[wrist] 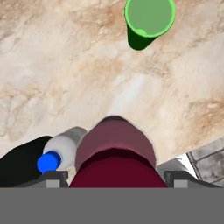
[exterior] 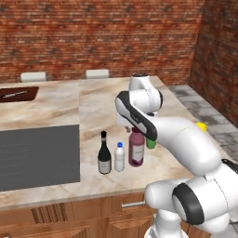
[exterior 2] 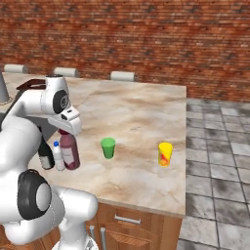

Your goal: Place the drinks on the dining counter in a tight cluster.

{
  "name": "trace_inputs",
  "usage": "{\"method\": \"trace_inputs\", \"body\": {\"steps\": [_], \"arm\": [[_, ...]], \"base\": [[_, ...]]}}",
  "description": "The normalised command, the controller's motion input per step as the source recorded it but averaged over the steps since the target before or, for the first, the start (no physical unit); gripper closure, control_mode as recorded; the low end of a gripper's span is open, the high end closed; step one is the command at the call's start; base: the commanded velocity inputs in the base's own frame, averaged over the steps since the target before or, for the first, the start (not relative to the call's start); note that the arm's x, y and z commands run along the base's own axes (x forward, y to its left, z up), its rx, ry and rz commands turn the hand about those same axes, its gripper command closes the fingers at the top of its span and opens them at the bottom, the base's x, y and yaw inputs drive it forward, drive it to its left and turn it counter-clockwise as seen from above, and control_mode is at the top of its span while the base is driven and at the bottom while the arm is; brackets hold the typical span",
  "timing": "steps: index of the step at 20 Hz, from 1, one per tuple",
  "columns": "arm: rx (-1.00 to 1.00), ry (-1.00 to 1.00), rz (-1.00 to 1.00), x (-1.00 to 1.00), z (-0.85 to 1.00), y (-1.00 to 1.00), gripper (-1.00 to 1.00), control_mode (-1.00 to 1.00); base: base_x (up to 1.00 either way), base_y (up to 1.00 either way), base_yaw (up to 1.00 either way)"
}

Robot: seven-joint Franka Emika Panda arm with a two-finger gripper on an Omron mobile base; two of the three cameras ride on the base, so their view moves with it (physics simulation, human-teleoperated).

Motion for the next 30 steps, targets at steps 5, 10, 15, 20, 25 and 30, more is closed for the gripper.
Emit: {"method": "trace_inputs", "body": {"steps": [5,10,15,20,25,30], "arm": [[-0.03,0.0,-0.01,0.32,-0.21,0.0,1.0,-1.0],[-0.02,0.0,0.0,0.3,-0.27,0.0,1.0,-1.0],[0.0,0.0,0.0,0.18,-0.2,0.0,1.0,-1.0],[0.0,0.0,-0.01,0.01,-0.13,0.09,1.0,-1.0],[0.0,0.0,-0.03,0.0,-0.14,0.1,1.0,-1.0],[0.0,0.0,-0.01,-0.01,-0.17,0.01,1.0,-1.0]], "base": [[0.0,0.0,0.0],[0.0,0.0,0.0],[0.0,0.0,0.0],[0.0,0.0,0.0],[0.0,0.0,0.0],[0.0,0.0,0.0]]}}
